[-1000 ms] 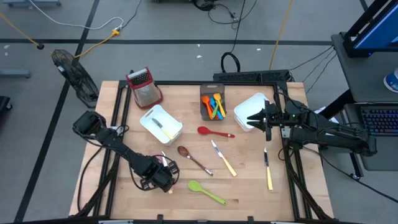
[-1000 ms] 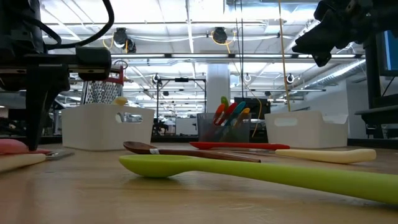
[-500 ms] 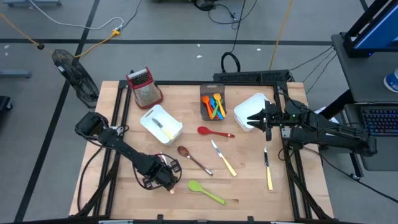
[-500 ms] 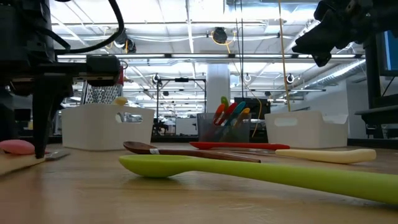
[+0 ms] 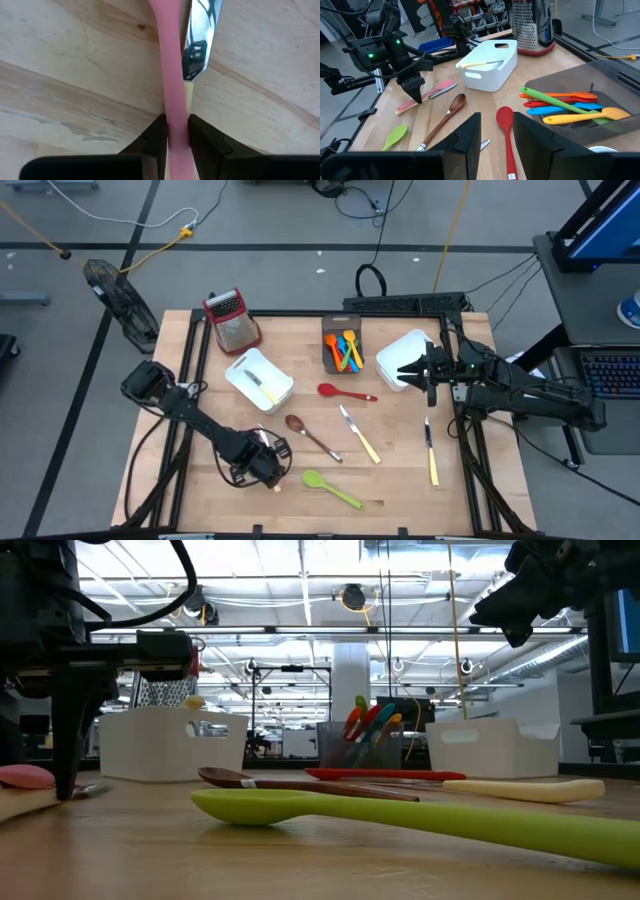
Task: Pick & Place Kitchen Items
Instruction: Put the pink spatula into the black bin
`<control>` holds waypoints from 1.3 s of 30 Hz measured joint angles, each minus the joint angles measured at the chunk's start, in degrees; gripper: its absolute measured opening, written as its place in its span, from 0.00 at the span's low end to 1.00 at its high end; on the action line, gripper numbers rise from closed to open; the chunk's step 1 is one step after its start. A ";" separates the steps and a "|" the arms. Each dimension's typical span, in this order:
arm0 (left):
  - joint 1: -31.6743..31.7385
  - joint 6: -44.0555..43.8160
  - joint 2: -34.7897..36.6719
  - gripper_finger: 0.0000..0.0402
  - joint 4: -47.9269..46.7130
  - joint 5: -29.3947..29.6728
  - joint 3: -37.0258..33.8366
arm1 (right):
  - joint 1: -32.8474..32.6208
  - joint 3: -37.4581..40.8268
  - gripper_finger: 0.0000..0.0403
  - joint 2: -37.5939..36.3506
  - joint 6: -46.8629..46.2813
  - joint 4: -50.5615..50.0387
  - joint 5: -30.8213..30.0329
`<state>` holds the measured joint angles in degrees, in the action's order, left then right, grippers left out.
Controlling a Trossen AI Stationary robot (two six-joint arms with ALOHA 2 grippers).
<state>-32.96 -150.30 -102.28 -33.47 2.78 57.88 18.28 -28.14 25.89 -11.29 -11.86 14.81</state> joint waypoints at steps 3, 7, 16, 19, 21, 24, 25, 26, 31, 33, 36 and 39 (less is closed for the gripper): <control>-0.06 -0.02 0.00 0.18 0.13 0.03 -0.04 | -0.01 0.00 0.26 0.00 0.00 0.00 0.02; -0.06 -0.07 0.00 0.18 0.15 0.01 -0.04 | -0.02 0.00 0.26 0.00 0.01 0.00 0.00; -0.06 -0.20 -0.02 0.19 0.17 0.01 -0.04 | -0.01 0.00 0.26 0.00 0.00 0.00 -0.01; -0.06 -0.20 -0.02 0.19 0.19 0.01 -0.04 | 0.00 0.00 0.26 0.00 0.00 0.00 -0.01; -0.06 -0.20 -0.03 0.19 0.10 0.11 0.10 | 0.01 0.00 0.26 0.00 0.01 0.00 -0.01; -0.08 0.02 -0.15 0.19 -0.96 0.14 0.87 | 0.01 0.00 0.26 0.00 0.00 0.00 -0.01; -0.08 0.20 -0.20 0.19 -1.20 0.14 1.04 | 0.01 0.00 0.26 0.00 0.01 0.00 -0.01; -0.08 0.30 -0.20 0.19 -1.25 0.12 1.10 | -0.02 0.00 0.26 0.00 0.02 0.00 -0.01; -0.08 0.45 -0.20 0.21 -1.08 0.14 1.12 | 0.00 0.00 0.26 0.00 0.00 0.00 -0.01; -0.08 0.46 -0.20 0.23 -1.08 0.16 1.14 | 0.00 0.00 0.26 0.00 0.00 -0.01 -0.01; -0.08 0.39 -0.20 0.26 -1.03 0.20 1.15 | 0.00 0.00 0.26 0.00 0.00 -0.01 -0.01; -0.08 0.50 -0.20 0.29 -1.03 0.18 1.19 | -0.01 0.00 0.26 0.00 0.00 -0.02 -0.01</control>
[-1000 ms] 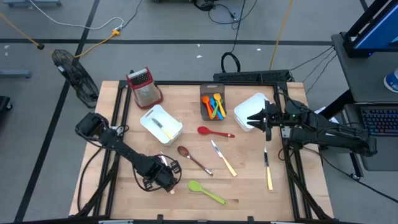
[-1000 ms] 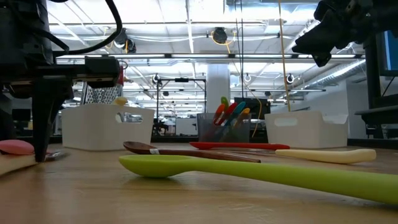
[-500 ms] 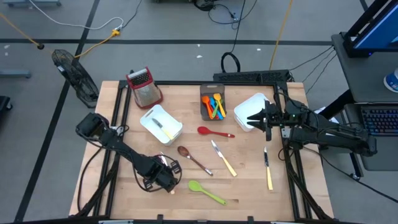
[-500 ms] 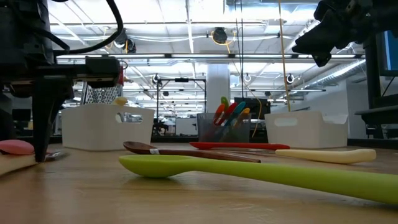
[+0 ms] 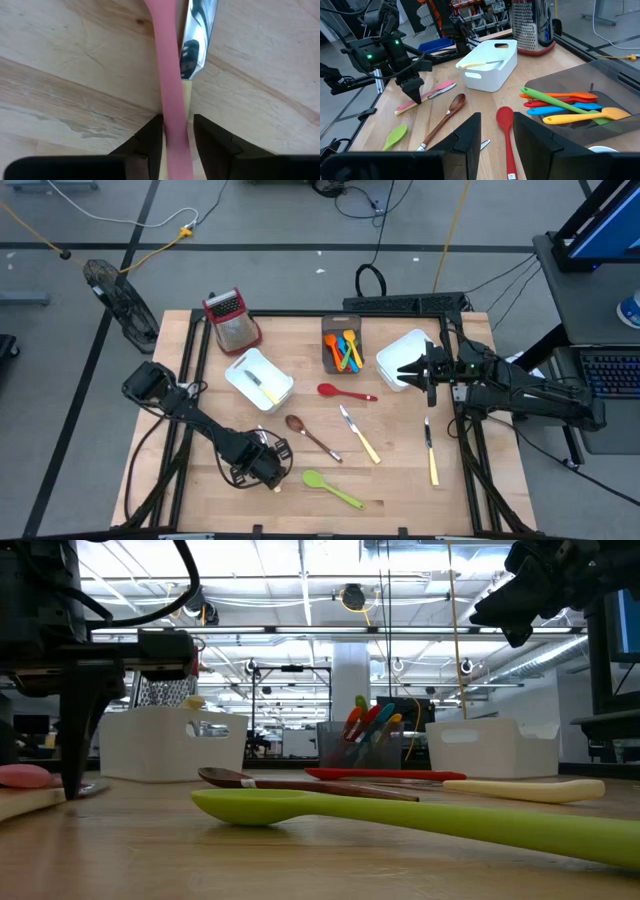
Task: Pick & Place Kitchen Items
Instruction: Put the pink spatula into the black bin
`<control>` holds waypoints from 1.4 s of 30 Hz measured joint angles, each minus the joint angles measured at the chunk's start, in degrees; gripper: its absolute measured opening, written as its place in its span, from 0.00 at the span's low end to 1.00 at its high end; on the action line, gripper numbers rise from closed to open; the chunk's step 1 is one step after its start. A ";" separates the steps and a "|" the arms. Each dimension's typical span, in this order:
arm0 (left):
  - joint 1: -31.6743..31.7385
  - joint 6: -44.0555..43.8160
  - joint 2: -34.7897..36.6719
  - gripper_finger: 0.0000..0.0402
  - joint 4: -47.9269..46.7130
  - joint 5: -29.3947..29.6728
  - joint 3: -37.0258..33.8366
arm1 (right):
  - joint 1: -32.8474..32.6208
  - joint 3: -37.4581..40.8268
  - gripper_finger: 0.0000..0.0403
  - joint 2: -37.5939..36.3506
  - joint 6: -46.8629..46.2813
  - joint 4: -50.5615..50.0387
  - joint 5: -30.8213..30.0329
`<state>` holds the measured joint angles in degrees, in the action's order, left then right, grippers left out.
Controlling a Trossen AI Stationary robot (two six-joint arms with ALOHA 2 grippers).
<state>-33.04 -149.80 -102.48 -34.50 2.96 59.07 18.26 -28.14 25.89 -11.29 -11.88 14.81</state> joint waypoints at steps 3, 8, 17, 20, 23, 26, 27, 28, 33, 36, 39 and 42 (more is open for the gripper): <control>0.00 0.14 0.02 0.32 0.02 0.00 0.02 | 0.02 0.00 0.26 0.00 0.00 0.02 0.00; 0.00 0.30 0.07 0.37 0.12 -0.02 0.04 | 0.02 0.00 0.26 0.00 0.00 0.02 0.00; 0.00 0.52 0.09 0.38 0.26 -0.05 0.07 | 0.00 0.00 0.26 0.00 0.00 0.02 0.00; 0.00 0.35 0.11 0.36 0.26 -0.05 0.07 | 0.00 0.00 0.26 0.00 0.00 0.02 0.00; 0.00 0.11 0.11 0.34 0.25 -0.11 0.08 | 0.00 0.00 0.26 0.00 0.00 0.00 0.00; 0.00 0.07 0.11 0.32 0.03 -0.46 0.60 | 0.00 0.00 0.26 0.01 0.00 0.00 0.00; 0.00 0.09 0.11 0.32 -0.12 -0.42 0.94 | 0.02 0.00 0.26 0.00 0.00 0.00 0.00; -0.02 0.07 0.11 0.32 -0.40 -0.44 1.29 | 0.02 0.00 0.26 0.00 0.00 0.00 -0.02; 0.00 -0.09 0.11 0.32 -1.93 -0.36 2.27 | 0.00 0.00 0.26 0.09 0.00 0.00 -0.02; 0.02 -0.39 0.11 0.32 -1.89 -0.33 2.32 | 0.01 0.00 0.26 0.11 0.00 0.00 -0.02; 0.06 -0.41 0.11 0.32 -1.97 -0.24 2.32 | 0.00 0.00 0.26 0.09 0.00 0.00 0.00; 0.11 -0.48 0.11 0.32 -2.14 -0.15 2.32 | 0.02 0.00 0.26 0.11 0.00 0.00 0.00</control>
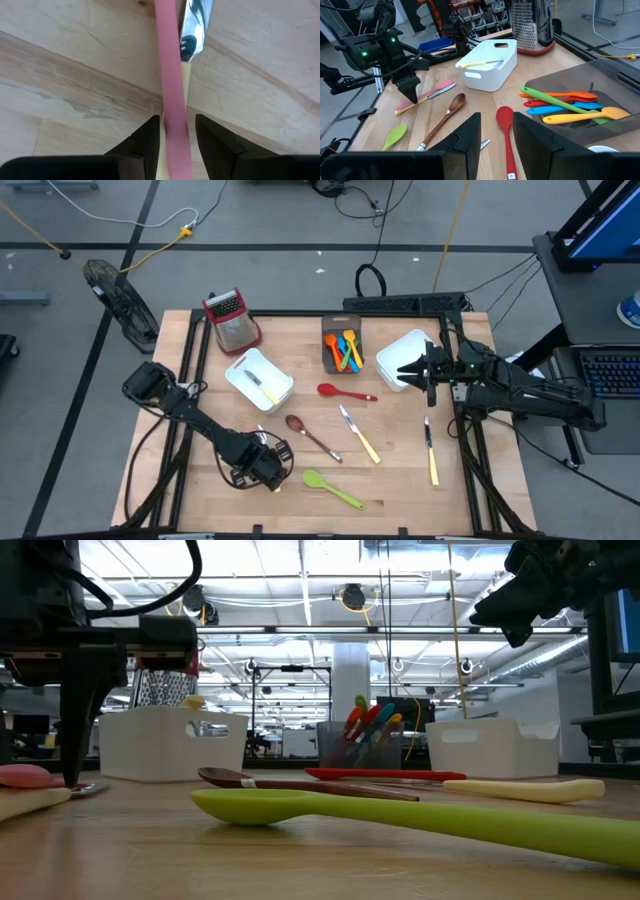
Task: Pick & Place Kitchen Items
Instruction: Put the pink spatula into the black bin
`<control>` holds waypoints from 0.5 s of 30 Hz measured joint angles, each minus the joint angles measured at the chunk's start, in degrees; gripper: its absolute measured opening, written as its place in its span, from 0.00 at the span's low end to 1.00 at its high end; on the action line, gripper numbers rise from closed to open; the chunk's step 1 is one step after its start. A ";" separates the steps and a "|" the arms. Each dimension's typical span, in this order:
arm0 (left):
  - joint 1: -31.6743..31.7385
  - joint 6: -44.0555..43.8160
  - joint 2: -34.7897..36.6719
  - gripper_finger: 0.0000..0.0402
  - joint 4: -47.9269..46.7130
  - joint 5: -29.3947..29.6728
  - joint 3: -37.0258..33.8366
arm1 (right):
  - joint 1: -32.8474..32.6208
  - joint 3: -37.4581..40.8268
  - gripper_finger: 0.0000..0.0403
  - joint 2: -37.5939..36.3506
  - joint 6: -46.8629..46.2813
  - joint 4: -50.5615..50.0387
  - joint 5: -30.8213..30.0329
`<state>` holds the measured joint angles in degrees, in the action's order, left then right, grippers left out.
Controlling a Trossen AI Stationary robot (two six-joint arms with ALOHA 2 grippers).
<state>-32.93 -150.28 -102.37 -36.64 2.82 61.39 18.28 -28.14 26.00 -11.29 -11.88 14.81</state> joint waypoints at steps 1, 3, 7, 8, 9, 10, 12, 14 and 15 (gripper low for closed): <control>0.00 0.00 0.00 0.32 -0.05 0.01 0.00 | 0.00 0.00 0.26 -0.02 0.00 0.00 0.00; 0.00 0.00 0.00 0.32 -0.05 0.03 0.00 | 0.00 0.00 0.26 0.00 0.01 0.00 0.00; 0.04 0.02 0.00 0.32 -0.05 0.06 0.00 | -0.01 0.00 0.26 0.00 0.00 0.00 -0.01; 0.11 0.02 0.02 0.32 -0.05 0.06 0.00 | -0.02 0.00 0.26 -0.02 0.02 0.00 0.00; 0.12 0.02 0.02 0.32 -0.05 0.06 0.00 | 0.00 0.00 0.26 -0.02 0.00 0.00 0.00; 0.15 0.02 0.02 0.32 -0.06 0.07 0.00 | 0.00 0.00 0.26 -0.01 0.01 0.00 0.00; 0.17 0.03 0.05 0.32 -0.32 0.08 0.00 | 0.00 0.00 0.26 -0.02 0.00 0.00 0.00; 0.17 0.04 0.07 0.32 -0.58 0.08 0.00 | -0.01 0.00 0.26 -0.01 0.00 0.00 0.00; 0.17 0.04 0.07 0.32 -0.59 0.08 0.00 | -0.01 0.00 0.26 0.00 0.00 0.00 0.00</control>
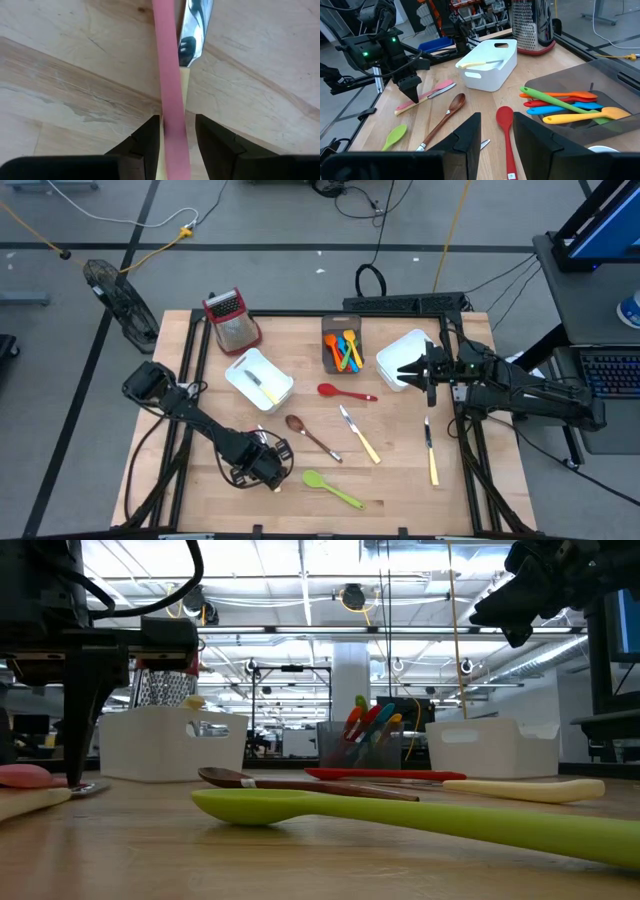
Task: Pick & Place Kitchen Items
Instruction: Put the pink spatula into the black bin
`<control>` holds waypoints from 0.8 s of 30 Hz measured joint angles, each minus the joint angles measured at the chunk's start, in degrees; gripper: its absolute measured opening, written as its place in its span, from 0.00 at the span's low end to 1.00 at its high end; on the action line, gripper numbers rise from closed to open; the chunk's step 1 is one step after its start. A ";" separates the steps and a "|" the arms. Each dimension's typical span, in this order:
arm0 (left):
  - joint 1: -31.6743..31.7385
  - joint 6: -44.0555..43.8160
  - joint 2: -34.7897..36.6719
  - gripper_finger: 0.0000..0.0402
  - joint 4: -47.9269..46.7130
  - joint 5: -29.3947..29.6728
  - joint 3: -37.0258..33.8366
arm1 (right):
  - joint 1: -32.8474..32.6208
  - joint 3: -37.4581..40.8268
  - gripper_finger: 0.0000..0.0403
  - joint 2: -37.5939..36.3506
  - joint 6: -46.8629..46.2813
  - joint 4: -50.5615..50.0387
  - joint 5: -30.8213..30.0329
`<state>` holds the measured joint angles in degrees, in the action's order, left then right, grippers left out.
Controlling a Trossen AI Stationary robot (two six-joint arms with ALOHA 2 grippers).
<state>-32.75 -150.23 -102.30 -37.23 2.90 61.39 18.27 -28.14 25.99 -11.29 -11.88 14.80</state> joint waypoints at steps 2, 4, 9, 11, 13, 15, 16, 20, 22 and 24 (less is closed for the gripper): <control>0.00 0.00 0.00 0.32 -0.09 0.00 0.00 | 0.01 0.00 0.26 -0.02 0.00 0.00 0.00; 0.00 0.00 0.00 0.32 -0.13 0.00 0.00 | 0.01 0.00 0.26 0.00 0.00 0.00 -0.01; 0.00 0.02 0.00 0.32 -0.19 -0.05 0.00 | 0.01 0.02 0.26 0.00 0.01 0.00 0.00; 0.00 0.02 0.00 0.31 -0.22 -0.34 0.00 | 0.01 0.00 0.26 0.00 0.00 0.00 0.00; 0.00 0.02 0.00 0.31 -0.22 -0.36 0.00 | 0.00 0.00 0.26 -0.01 0.00 0.00 -0.01; 0.03 0.02 0.00 0.31 -0.26 -0.38 0.00 | 0.00 0.00 0.26 0.00 0.00 0.01 0.00; 0.04 0.02 0.00 0.31 -0.26 -0.42 0.00 | 0.00 0.00 0.26 0.00 0.01 0.00 0.00; 0.04 0.00 0.00 0.31 -0.26 -0.42 0.00 | -0.01 0.00 0.26 0.00 0.02 0.00 -0.02; 0.04 0.00 0.00 0.31 -0.26 -0.47 0.00 | -0.01 0.00 0.26 0.00 0.00 0.02 0.00; 0.04 -0.06 0.00 0.31 -0.26 -0.66 0.00 | -0.01 0.00 0.26 0.00 0.01 0.00 0.00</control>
<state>-32.71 -150.29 -102.30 -37.50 2.24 61.39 18.26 -28.14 26.00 -11.28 -11.88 14.81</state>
